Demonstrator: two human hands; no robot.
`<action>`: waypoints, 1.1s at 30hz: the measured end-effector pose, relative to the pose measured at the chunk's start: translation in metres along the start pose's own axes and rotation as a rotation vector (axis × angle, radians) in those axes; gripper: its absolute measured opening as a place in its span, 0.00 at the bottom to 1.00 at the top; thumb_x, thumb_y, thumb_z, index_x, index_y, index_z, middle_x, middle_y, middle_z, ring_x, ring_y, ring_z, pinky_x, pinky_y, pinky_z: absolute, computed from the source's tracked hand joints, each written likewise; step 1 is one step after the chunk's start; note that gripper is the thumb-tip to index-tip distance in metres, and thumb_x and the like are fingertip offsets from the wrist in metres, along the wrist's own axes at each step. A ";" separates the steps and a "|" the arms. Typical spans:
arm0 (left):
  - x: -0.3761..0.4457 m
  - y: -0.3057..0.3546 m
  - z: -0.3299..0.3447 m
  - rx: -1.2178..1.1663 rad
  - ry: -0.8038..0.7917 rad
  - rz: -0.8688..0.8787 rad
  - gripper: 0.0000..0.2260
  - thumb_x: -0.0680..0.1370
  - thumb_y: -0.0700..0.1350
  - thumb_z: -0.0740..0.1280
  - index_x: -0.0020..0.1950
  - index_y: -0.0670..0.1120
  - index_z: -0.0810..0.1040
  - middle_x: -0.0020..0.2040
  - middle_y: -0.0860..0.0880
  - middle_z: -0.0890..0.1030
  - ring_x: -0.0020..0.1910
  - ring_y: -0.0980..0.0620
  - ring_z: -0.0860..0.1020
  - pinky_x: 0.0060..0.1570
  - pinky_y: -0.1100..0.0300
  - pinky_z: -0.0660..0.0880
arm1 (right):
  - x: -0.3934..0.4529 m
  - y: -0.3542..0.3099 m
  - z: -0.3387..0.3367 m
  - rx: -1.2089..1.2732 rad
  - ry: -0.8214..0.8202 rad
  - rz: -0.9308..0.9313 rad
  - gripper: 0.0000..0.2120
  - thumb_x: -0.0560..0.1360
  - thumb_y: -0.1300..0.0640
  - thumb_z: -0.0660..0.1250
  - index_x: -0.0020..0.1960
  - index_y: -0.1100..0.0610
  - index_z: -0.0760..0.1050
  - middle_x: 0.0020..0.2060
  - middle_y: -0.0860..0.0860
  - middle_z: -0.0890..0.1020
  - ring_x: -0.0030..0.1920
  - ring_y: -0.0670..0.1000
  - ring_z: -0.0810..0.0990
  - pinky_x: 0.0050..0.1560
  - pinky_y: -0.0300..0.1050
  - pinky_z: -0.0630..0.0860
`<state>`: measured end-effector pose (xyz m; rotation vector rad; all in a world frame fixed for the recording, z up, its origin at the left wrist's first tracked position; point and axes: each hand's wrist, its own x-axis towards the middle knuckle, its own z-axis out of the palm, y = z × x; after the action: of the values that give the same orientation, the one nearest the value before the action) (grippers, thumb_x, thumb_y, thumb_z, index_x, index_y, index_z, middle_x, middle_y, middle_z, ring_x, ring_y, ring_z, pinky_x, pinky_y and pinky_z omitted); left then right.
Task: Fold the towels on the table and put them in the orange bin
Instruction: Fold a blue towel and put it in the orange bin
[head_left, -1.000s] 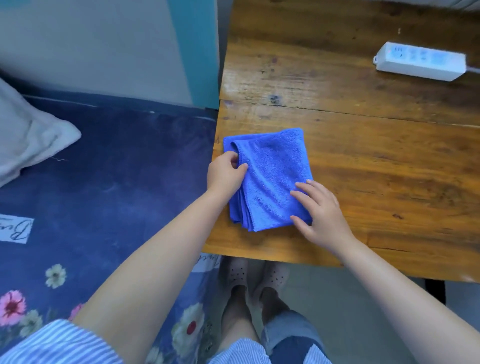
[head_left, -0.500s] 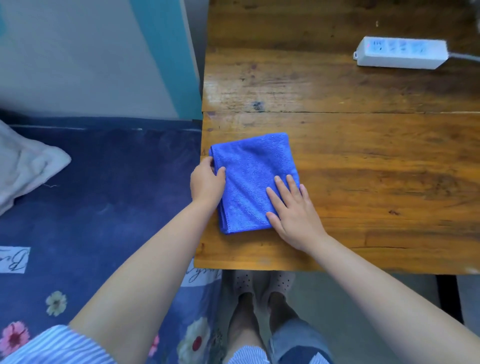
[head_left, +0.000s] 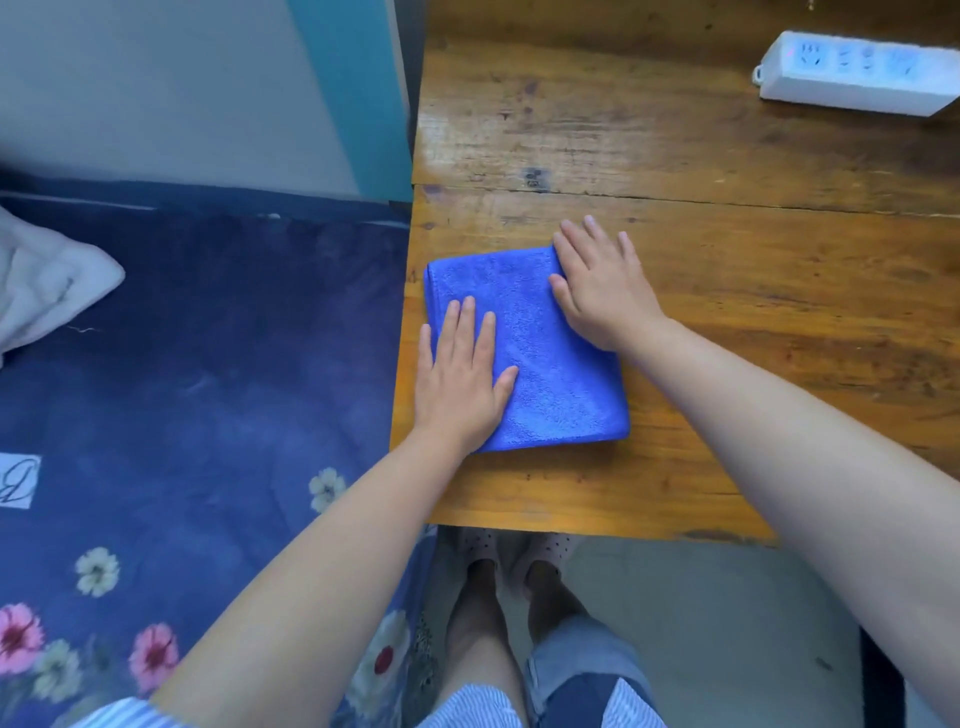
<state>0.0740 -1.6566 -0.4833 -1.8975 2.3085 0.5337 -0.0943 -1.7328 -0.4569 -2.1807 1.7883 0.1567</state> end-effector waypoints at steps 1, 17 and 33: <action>0.000 -0.002 0.003 -0.015 0.000 -0.006 0.29 0.80 0.56 0.51 0.76 0.45 0.46 0.77 0.44 0.43 0.76 0.48 0.42 0.71 0.50 0.37 | 0.004 0.002 0.005 -0.002 -0.020 0.029 0.25 0.80 0.51 0.49 0.74 0.59 0.51 0.76 0.53 0.52 0.76 0.53 0.46 0.73 0.57 0.44; 0.024 -0.003 -0.018 -0.047 0.113 -0.046 0.26 0.81 0.52 0.52 0.75 0.41 0.51 0.77 0.43 0.49 0.76 0.46 0.46 0.72 0.46 0.41 | -0.057 -0.030 0.035 0.139 0.126 0.109 0.27 0.78 0.53 0.54 0.73 0.62 0.53 0.74 0.61 0.51 0.75 0.61 0.47 0.73 0.56 0.43; -0.019 0.000 -0.017 0.093 0.412 0.390 0.17 0.72 0.48 0.58 0.49 0.41 0.80 0.50 0.40 0.82 0.49 0.44 0.78 0.48 0.55 0.75 | -0.100 -0.012 0.030 0.079 0.382 -0.207 0.14 0.70 0.60 0.61 0.48 0.68 0.79 0.49 0.65 0.82 0.53 0.67 0.79 0.55 0.62 0.74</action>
<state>0.0800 -1.6446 -0.4615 -1.6421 2.9296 0.0568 -0.1005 -1.6279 -0.4550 -2.4421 1.6958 -0.3961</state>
